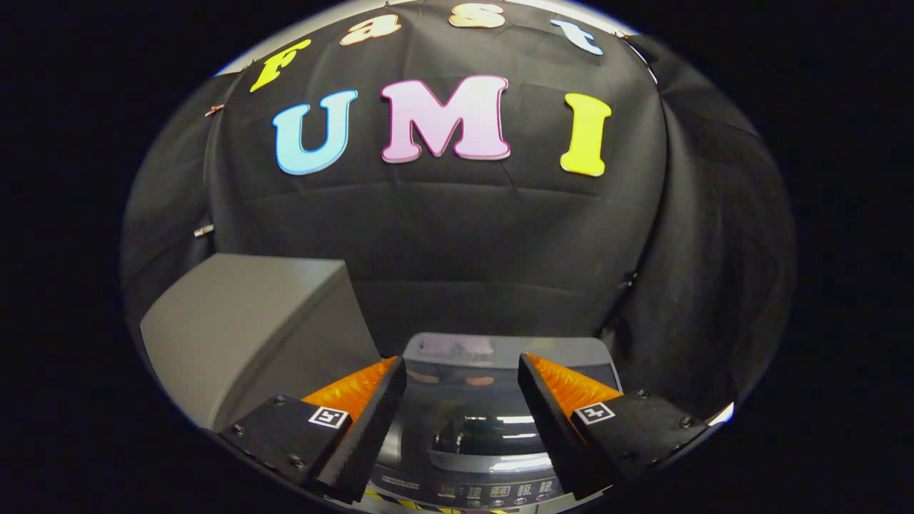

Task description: Put the clothes into the washing machine and then close the washing machine lid.

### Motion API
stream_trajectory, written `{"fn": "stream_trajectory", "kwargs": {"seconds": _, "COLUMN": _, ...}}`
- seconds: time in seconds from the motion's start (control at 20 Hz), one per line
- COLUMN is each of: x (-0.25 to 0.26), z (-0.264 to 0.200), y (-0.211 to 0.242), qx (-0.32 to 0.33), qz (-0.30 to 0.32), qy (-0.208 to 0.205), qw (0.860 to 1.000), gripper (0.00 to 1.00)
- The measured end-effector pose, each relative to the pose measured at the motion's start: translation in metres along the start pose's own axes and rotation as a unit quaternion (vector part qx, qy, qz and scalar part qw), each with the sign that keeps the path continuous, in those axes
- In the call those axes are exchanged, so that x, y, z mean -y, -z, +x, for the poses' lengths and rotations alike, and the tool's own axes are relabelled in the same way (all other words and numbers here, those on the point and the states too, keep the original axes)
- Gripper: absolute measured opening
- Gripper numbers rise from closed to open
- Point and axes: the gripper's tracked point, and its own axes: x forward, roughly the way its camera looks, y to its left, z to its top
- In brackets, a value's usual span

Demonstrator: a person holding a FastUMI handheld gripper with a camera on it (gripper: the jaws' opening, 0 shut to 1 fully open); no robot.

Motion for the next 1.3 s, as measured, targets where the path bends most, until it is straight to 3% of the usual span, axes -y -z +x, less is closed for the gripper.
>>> {"fn": "stream_trajectory", "kwargs": {"seconds": 0.2, "x": -0.029, "z": -0.029, "y": -0.088, "qx": 0.089, "qz": 0.019, "qy": -0.002, "qw": 0.996, "gripper": 0.98}}
{"fn": "stream_trajectory", "kwargs": {"seconds": 0.45, "x": -0.066, "z": -0.086, "y": -0.178, "qx": 0.207, "qz": 0.029, "qy": -0.008, "qw": 0.978, "gripper": 0.98}}
{"fn": "stream_trajectory", "kwargs": {"seconds": 0.85, "x": -0.121, "z": -0.134, "y": -0.181, "qx": 0.237, "qz": 0.028, "qy": -0.040, "qw": 0.970, "gripper": 0.98}}
{"fn": "stream_trajectory", "kwargs": {"seconds": 1.3, "x": -0.137, "z": -0.140, "y": -0.156, "qx": 0.229, "qz": 0.001, "qy": -0.038, "qw": 0.973, "gripper": 0.98}}
